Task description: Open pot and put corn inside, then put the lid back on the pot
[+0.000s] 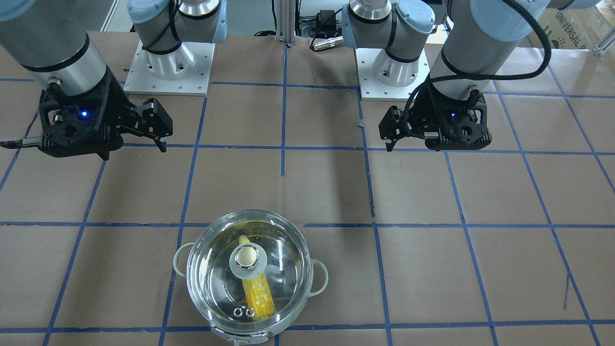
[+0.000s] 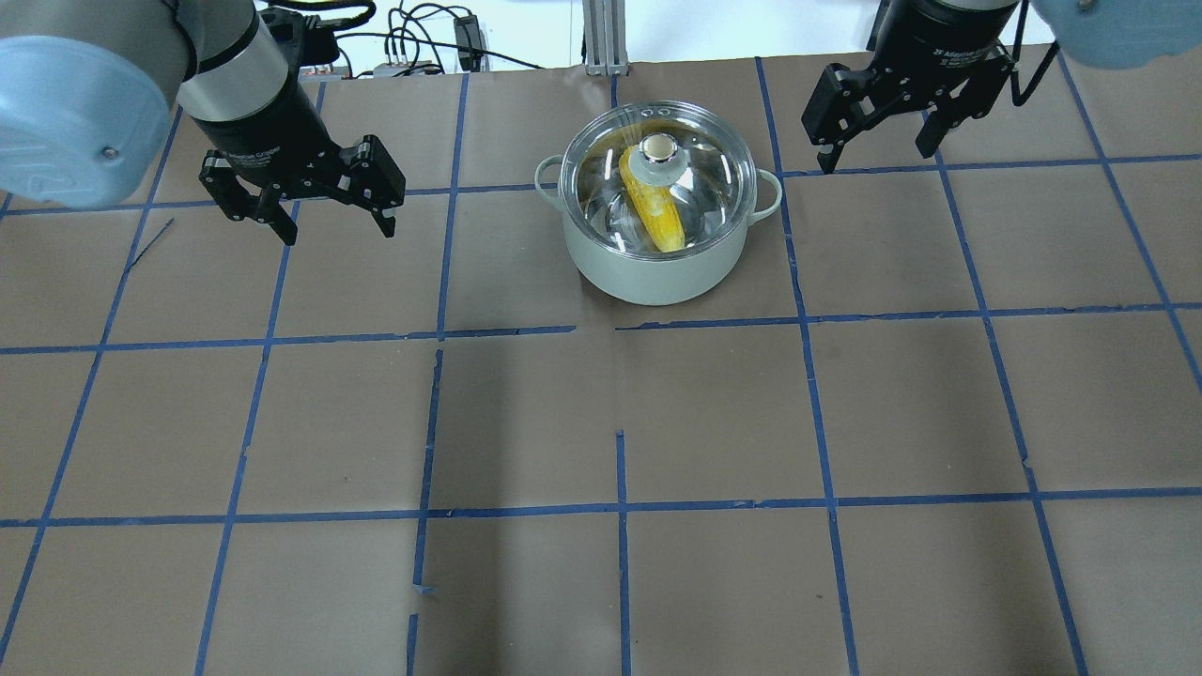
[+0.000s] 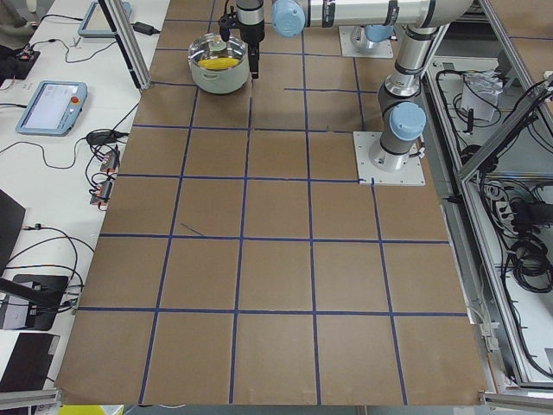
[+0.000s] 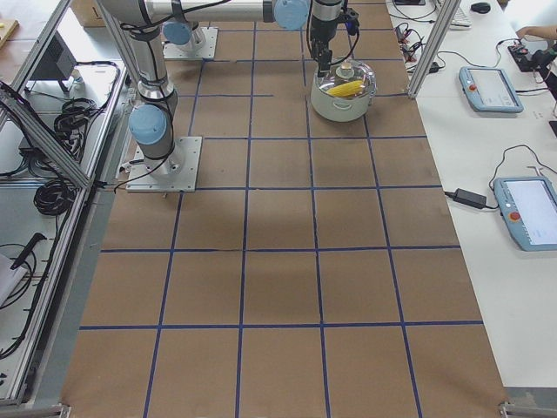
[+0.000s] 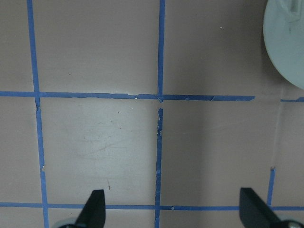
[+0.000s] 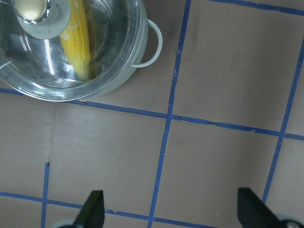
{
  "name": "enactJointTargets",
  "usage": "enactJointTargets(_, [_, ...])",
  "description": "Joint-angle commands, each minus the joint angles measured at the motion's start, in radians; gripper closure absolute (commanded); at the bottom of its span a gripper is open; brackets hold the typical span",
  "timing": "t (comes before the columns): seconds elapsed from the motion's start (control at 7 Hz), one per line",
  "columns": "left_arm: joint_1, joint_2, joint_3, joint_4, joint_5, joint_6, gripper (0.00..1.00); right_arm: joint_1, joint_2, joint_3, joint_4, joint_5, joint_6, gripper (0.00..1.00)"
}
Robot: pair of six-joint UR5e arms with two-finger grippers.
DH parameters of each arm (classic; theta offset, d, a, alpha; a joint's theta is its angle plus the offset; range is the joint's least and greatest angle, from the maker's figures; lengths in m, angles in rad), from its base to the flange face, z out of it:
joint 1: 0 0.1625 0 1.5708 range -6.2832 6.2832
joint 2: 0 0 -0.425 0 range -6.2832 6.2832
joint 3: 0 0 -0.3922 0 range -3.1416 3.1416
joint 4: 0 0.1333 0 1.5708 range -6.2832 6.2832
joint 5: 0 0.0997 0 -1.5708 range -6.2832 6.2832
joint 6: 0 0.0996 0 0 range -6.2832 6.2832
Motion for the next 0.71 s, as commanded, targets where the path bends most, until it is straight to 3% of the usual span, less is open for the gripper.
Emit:
enactJointTargets(0.0, [0.0, 0.0, 0.001, 0.0, -0.001, 0.0, 0.0, 0.002, -0.005, -0.002, 0.012, -0.002, 0.02, 0.0])
enactJointTargets(0.29, [0.0, 0.0, -0.001, 0.002, -0.003, 0.0, 0.0, 0.028, -0.008, -0.054, 0.04, -0.003, 0.204, 0.0])
enactJointTargets(0.43, [0.0, 0.0, -0.001, 0.002, -0.003, 0.0, 0.0, 0.051, 0.013, -0.129, 0.151, -0.009, 0.259, 0.0])
enactJointTargets(0.57, [0.0, 0.0, -0.001, 0.002, -0.004, 0.0, 0.0, 0.054, 0.021, -0.133, 0.162, 0.001, 0.258, 0.0])
